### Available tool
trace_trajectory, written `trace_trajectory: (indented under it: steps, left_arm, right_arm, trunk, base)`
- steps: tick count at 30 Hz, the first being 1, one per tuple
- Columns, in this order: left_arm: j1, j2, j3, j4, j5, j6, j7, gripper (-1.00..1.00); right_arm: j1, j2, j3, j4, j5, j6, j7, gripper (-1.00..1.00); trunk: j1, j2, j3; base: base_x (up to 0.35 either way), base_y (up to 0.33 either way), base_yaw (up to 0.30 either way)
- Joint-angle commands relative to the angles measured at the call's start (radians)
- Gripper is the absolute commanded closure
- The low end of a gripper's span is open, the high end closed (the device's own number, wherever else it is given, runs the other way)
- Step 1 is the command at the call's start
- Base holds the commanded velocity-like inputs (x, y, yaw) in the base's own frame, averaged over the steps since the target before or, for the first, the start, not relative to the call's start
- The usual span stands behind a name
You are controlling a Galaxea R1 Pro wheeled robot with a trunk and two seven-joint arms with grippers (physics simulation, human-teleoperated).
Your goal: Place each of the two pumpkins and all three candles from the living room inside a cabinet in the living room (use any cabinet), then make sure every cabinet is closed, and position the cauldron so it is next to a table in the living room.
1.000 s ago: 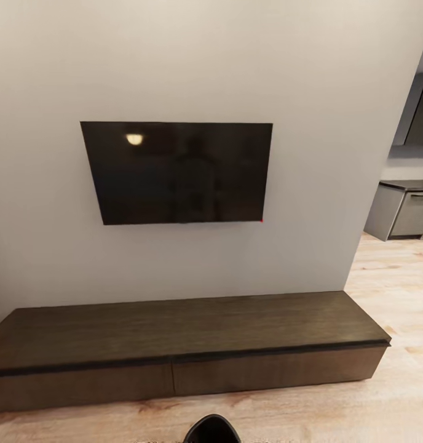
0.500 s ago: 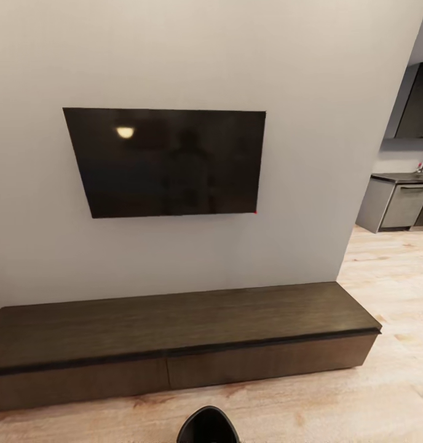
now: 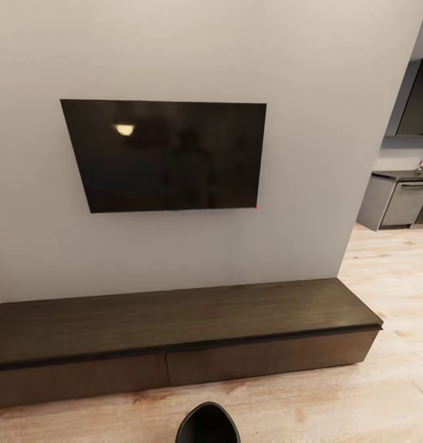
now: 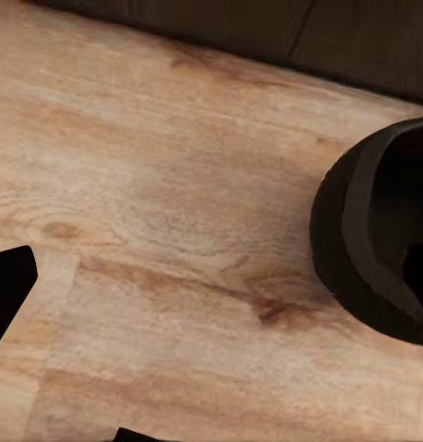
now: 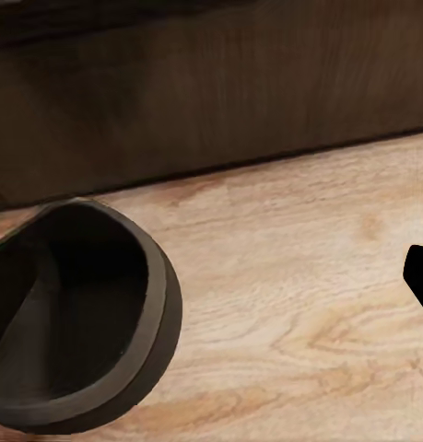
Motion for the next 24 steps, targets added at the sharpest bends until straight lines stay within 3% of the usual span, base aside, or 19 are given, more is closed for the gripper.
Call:
trace_trajectory:
  steps: [1, 4, 7, 8, 12, 15, 16, 18, 21, 24]
  left_arm:
    - [0.000, -0.003, 0.001, -0.072, 0.007, 0.107, 0.029, -1.00]
    - [0.000, -0.008, 0.002, -0.302, 0.010, 0.500, 0.164, -1.00]
    - [0.000, -0.017, 0.002, -0.420, 0.015, 0.623, 0.213, -1.00]
    - [0.000, -0.036, 0.001, -0.479, 0.019, 0.665, 0.231, -1.00]
    - [-0.015, -0.079, -0.003, -0.528, 0.021, 0.703, 0.245, -1.00]
    - [-0.029, -0.094, -0.005, -0.562, 0.023, 0.719, 0.243, -1.00]
    - [-0.034, -0.099, -0.006, -0.563, 0.024, 0.760, 0.245, -1.00]
    - [-0.035, -0.101, -0.008, -0.529, 0.021, 0.777, 0.244, -1.00]
    - [-0.035, -0.101, -0.077, -0.528, 0.013, 0.777, 0.246, -1.00]
    - [-0.035, -0.095, -0.100, -0.552, 0.013, 0.776, 0.246, -1.00]
  right_arm:
    - [-0.013, 0.013, -0.004, -0.033, -0.006, 0.012, -0.005, -1.00]
    - [-0.102, 0.053, -0.004, -0.091, -0.012, 0.147, -0.040, -1.00]
    - [-0.184, 0.070, -0.004, -0.101, -0.012, 0.293, -0.082, -1.00]
    - [-0.238, 0.070, -0.003, -0.105, -0.013, 0.413, -0.110, -1.00]
    - [-0.318, 0.070, -0.001, -0.109, -0.014, 0.642, -0.135, -1.00]
    - [-0.335, 0.070, 0.001, -0.111, -0.013, 0.709, -0.141, -1.00]
    - [-0.341, 0.070, 0.002, -0.074, -0.009, 0.769, -0.138, -1.00]
    - [-0.343, 0.070, 0.002, -0.036, -0.006, 0.789, -0.136, -1.00]
    - [-0.343, 0.070, 0.003, -0.017, -0.002, 0.796, -0.136, -1.00]
    - [-0.343, 0.070, 0.002, -0.016, 0.001, 0.800, -0.135, -1.00]
  trunk:
    - [0.004, -0.008, -0.004]
    - [0.015, -0.029, -0.014]
    - [0.027, -0.050, -0.023]
    - [0.031, -0.057, -0.026]
    - [0.046, -0.085, -0.039]
    - [0.058, -0.106, -0.048]
    - [0.061, -0.113, -0.051]
    - [0.069, -0.127, -0.058]
    - [0.081, -0.148, -0.067]
    - [0.092, -0.169, -0.076]
  base:
    - [0.000, 0.000, 0.000]
    - [0.000, 0.000, 0.000]
    - [0.000, 0.000, 0.000]
    - [0.000, 0.000, 0.000]
    - [0.000, 0.000, 0.000]
    - [0.000, 0.000, 0.000]
    - [0.000, 0.000, 0.000]
    - [0.000, 0.000, 0.000]
    - [0.000, 0.000, 0.000]
    - [0.000, 0.000, 0.000]
